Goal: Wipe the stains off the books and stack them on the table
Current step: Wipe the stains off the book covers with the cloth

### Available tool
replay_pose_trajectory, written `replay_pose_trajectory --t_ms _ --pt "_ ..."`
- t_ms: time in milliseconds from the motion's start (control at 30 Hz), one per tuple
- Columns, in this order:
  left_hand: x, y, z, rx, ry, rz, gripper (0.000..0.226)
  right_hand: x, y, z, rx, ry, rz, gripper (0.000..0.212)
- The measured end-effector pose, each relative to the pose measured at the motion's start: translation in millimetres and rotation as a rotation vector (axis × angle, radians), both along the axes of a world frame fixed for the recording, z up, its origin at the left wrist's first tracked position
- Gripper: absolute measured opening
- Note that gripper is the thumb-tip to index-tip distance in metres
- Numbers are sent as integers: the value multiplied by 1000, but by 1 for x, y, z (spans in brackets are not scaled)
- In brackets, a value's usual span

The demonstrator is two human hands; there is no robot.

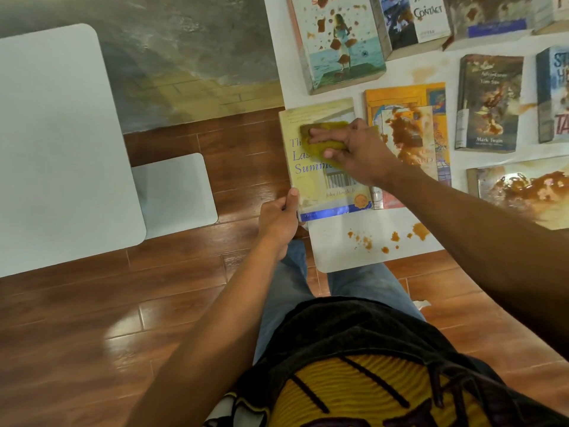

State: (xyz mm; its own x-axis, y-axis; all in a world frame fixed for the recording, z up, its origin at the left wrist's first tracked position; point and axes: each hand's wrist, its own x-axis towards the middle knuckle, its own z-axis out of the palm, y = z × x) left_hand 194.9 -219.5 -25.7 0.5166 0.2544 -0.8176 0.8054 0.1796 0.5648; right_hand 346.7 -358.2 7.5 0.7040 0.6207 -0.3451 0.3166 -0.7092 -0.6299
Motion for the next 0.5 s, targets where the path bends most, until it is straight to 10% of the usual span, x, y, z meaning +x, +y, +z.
replay_pose_trajectory --t_ms 500 --pt "-4 -2 -3 21 22 38 38 -52 -20 3 57 161 -31 38"
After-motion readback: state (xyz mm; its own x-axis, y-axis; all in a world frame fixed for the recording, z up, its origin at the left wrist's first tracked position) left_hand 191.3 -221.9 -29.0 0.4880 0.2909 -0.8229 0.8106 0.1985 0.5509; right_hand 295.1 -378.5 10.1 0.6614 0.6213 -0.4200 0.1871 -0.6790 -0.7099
